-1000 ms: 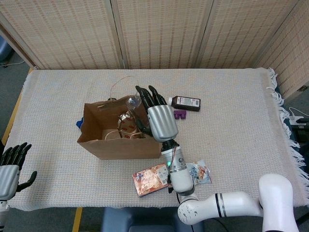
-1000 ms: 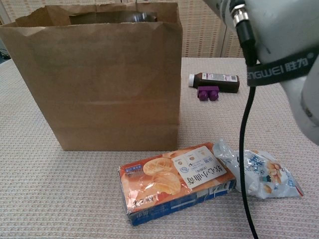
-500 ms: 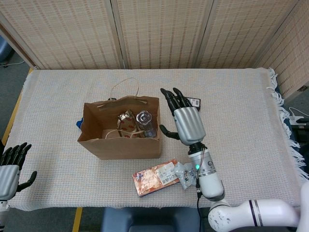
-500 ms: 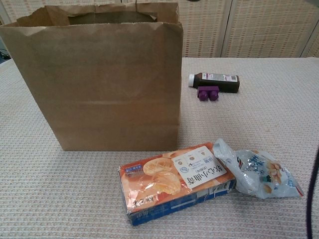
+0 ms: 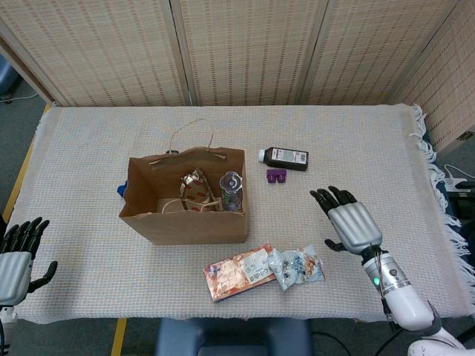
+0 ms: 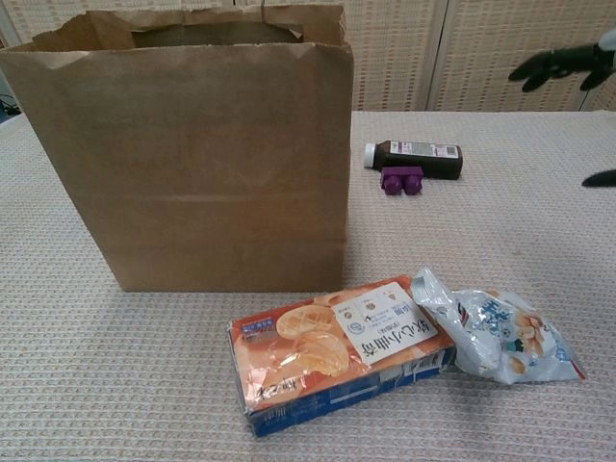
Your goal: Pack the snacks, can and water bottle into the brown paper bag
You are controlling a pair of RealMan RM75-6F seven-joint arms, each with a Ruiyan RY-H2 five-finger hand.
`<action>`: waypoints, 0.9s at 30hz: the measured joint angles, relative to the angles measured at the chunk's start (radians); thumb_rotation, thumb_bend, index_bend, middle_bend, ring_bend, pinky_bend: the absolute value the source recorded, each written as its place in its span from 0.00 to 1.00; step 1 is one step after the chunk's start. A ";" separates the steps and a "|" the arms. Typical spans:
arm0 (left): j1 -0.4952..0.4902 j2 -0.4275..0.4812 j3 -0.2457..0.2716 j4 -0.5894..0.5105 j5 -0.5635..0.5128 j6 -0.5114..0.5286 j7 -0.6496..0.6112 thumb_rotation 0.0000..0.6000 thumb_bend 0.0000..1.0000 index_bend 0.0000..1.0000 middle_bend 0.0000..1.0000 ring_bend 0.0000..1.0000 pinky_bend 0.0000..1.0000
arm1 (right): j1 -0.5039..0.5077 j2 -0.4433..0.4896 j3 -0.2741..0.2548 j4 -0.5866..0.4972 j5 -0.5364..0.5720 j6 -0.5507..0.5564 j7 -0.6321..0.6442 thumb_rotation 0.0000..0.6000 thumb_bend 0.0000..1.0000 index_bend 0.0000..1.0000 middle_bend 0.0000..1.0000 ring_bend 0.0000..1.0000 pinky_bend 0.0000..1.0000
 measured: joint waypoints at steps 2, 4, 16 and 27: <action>-0.001 -0.001 -0.001 -0.001 -0.002 -0.002 0.003 1.00 0.36 0.04 0.00 0.00 0.00 | -0.003 -0.003 -0.044 0.024 -0.026 -0.037 -0.016 1.00 0.07 0.00 0.04 0.00 0.09; -0.002 0.000 -0.002 -0.002 -0.003 -0.003 0.003 1.00 0.36 0.04 0.00 0.00 0.00 | -0.006 -0.030 -0.086 0.054 -0.046 -0.064 -0.045 1.00 0.06 0.00 0.03 0.00 0.09; -0.001 0.004 0.001 0.003 0.003 -0.004 -0.024 1.00 0.36 0.04 0.00 0.00 0.00 | 0.004 -0.248 -0.138 0.127 -0.012 -0.091 -0.107 1.00 0.06 0.00 0.03 0.00 0.09; -0.002 0.007 0.005 0.009 0.010 -0.004 -0.039 1.00 0.36 0.04 0.00 0.00 0.00 | 0.015 -0.416 -0.164 0.265 0.041 -0.049 -0.185 1.00 0.07 0.11 0.12 0.08 0.23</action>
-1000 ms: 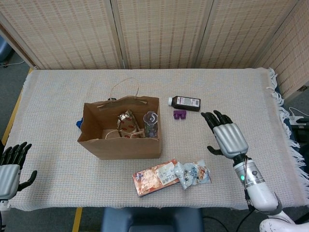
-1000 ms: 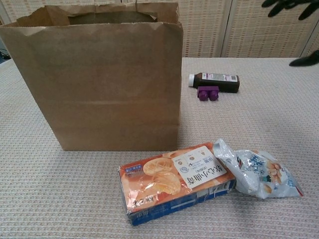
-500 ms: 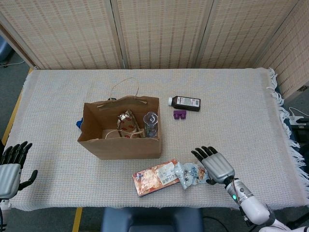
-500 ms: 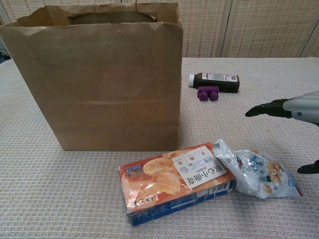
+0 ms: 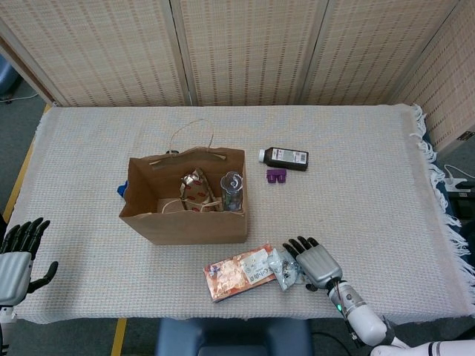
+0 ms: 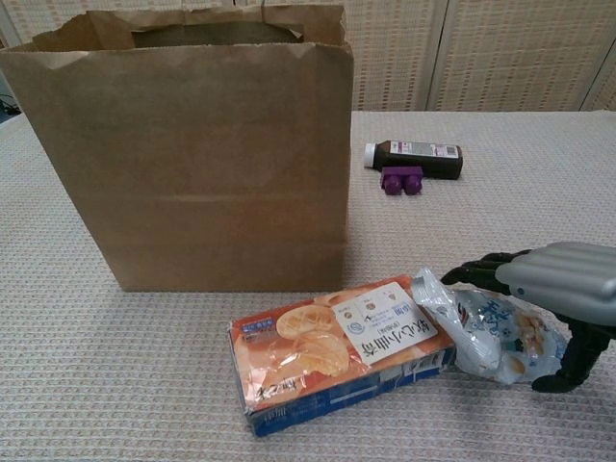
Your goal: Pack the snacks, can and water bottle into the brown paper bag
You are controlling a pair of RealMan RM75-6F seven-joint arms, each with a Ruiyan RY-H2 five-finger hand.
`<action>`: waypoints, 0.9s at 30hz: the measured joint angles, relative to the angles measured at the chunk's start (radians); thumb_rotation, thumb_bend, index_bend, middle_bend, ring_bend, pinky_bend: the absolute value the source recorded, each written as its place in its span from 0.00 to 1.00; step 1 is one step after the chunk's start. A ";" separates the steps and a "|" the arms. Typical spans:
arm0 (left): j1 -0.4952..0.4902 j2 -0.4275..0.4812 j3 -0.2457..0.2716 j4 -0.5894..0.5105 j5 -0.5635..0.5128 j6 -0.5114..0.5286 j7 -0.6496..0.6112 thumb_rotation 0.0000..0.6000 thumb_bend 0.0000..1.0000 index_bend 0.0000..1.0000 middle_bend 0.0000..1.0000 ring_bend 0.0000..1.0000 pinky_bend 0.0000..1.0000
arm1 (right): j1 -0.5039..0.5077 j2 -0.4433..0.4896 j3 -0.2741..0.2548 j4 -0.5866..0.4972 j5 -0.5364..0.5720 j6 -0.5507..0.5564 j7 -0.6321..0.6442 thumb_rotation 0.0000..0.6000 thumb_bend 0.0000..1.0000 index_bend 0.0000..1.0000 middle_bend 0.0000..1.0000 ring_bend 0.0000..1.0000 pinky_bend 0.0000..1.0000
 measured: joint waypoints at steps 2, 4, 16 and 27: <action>0.000 0.000 0.000 0.000 0.000 0.001 0.000 1.00 0.36 0.04 0.00 0.00 0.00 | -0.004 -0.028 0.001 0.030 -0.010 0.016 0.003 1.00 0.14 0.33 0.31 0.29 0.42; 0.001 0.000 0.000 -0.001 0.000 0.001 0.000 1.00 0.36 0.04 0.00 0.00 0.00 | -0.014 -0.047 0.004 0.051 -0.043 0.035 0.024 1.00 0.24 0.57 0.54 0.55 0.67; 0.003 -0.001 0.001 0.000 0.000 0.004 0.001 1.00 0.36 0.04 0.00 0.00 0.00 | -0.081 0.073 0.066 0.012 -0.251 0.161 0.315 1.00 0.33 0.81 0.70 0.73 0.85; 0.000 -0.002 -0.001 -0.004 -0.002 0.001 0.014 1.00 0.36 0.04 0.00 0.00 0.00 | -0.133 0.213 0.278 -0.065 -0.307 0.357 0.594 1.00 0.33 0.81 0.70 0.73 0.84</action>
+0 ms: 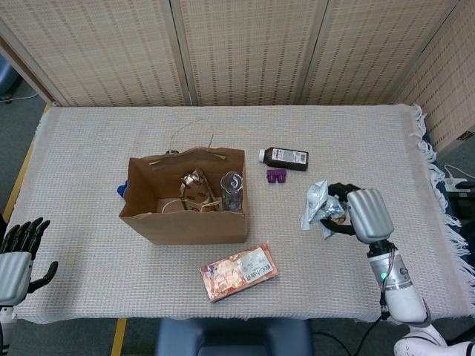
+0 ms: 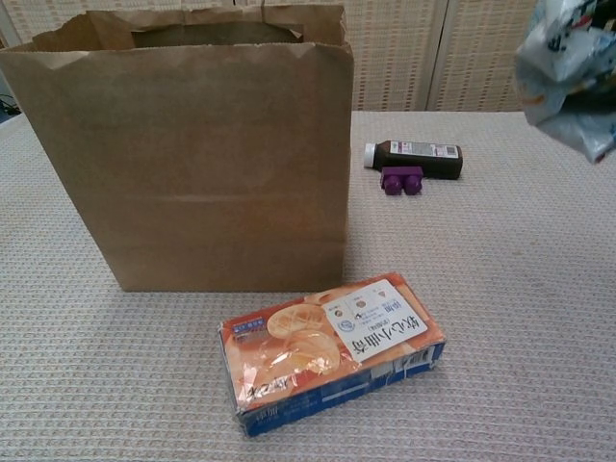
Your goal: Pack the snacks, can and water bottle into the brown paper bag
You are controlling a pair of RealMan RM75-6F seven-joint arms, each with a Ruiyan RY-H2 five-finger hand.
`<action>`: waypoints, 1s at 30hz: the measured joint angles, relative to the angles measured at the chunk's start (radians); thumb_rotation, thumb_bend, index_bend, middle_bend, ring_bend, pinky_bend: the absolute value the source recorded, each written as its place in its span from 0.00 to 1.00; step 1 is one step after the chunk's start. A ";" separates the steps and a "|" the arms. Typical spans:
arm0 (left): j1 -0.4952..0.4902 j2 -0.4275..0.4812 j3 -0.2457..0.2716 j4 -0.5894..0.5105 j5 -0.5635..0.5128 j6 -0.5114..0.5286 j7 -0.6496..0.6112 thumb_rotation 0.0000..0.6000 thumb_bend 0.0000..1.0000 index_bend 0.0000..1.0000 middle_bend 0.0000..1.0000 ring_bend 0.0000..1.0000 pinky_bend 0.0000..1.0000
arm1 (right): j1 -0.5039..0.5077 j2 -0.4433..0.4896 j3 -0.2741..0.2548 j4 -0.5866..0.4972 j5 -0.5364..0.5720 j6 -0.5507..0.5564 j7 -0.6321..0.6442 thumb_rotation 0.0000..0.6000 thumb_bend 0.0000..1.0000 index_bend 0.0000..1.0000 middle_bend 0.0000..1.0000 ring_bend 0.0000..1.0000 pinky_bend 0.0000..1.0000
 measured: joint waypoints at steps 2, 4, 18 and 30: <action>-0.001 0.000 -0.001 -0.001 -0.001 -0.002 0.002 1.00 0.36 0.04 0.00 0.00 0.00 | 0.002 0.007 0.050 -0.018 0.008 0.021 0.016 1.00 0.33 0.80 0.70 0.73 0.84; -0.003 0.000 -0.001 -0.002 -0.001 -0.004 0.002 1.00 0.36 0.04 0.00 0.00 0.00 | 0.013 0.009 0.109 -0.039 0.030 0.040 0.021 1.00 0.33 0.80 0.70 0.72 0.83; -0.002 0.001 -0.001 0.001 0.001 0.000 -0.021 1.00 0.36 0.04 0.00 0.00 0.00 | 0.281 -0.264 0.338 -0.054 0.207 0.136 -0.230 1.00 0.33 0.80 0.70 0.72 0.83; 0.001 0.002 0.002 0.009 0.006 0.002 -0.037 1.00 0.36 0.04 0.00 0.00 0.00 | 0.510 -0.572 0.349 0.167 0.256 0.159 -0.434 1.00 0.33 0.78 0.70 0.70 0.82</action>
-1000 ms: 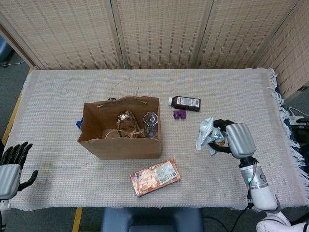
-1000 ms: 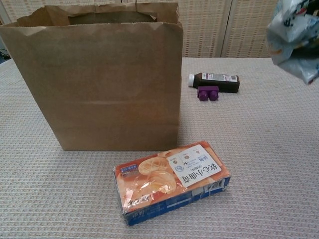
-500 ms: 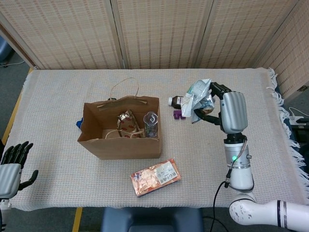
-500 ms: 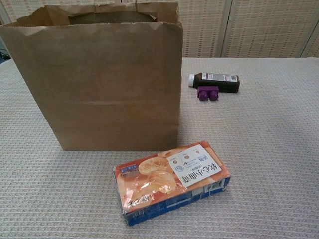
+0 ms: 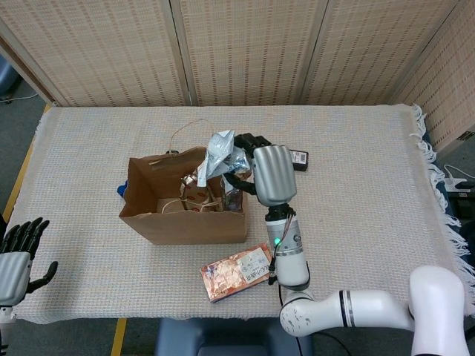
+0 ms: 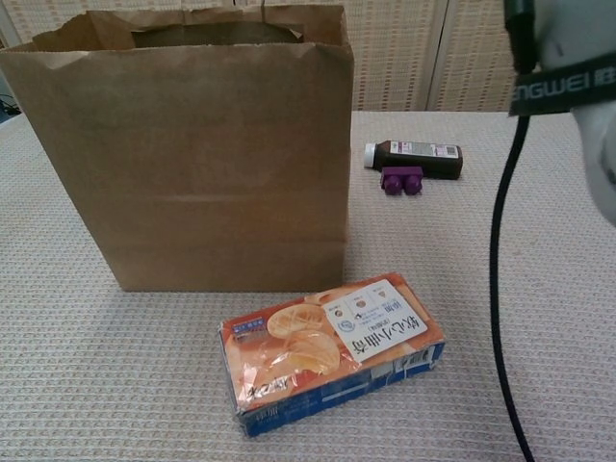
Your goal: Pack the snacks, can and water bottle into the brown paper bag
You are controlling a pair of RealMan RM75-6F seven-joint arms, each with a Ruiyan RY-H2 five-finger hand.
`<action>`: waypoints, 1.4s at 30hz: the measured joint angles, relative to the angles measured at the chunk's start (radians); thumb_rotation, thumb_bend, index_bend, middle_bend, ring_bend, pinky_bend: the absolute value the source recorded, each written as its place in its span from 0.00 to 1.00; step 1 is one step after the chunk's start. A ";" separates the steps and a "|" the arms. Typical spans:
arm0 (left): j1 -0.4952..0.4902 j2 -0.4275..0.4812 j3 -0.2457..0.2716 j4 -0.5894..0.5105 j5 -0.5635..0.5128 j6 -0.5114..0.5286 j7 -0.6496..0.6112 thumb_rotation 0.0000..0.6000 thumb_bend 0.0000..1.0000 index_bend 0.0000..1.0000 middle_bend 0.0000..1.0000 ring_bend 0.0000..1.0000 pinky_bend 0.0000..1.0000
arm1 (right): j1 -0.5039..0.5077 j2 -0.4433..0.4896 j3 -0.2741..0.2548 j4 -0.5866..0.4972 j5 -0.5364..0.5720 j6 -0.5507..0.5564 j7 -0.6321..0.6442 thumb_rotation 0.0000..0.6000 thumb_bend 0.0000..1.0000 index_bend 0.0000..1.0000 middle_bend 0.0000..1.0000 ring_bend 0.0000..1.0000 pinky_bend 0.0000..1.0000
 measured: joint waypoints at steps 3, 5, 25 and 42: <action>0.001 0.000 0.000 0.001 -0.001 0.001 -0.001 1.00 0.36 0.04 0.00 0.00 0.00 | 0.031 -0.057 -0.004 0.063 0.014 -0.005 -0.021 1.00 0.33 0.77 0.70 0.68 0.80; 0.002 0.000 0.001 0.001 0.000 0.002 -0.003 1.00 0.36 0.04 0.00 0.00 0.00 | 0.047 -0.087 -0.005 0.096 0.021 -0.008 -0.030 1.00 0.33 0.75 0.70 0.67 0.78; 0.006 0.001 0.001 -0.001 -0.002 0.004 -0.001 1.00 0.36 0.04 0.00 0.00 0.00 | 0.027 -0.038 0.013 -0.001 0.155 -0.059 -0.127 1.00 0.26 0.00 0.16 0.05 0.21; 0.007 -0.002 0.000 -0.003 -0.005 0.005 0.015 1.00 0.36 0.04 0.00 0.00 0.00 | -0.236 0.355 -0.195 -0.380 0.093 -0.102 -0.072 1.00 0.26 0.00 0.16 0.05 0.19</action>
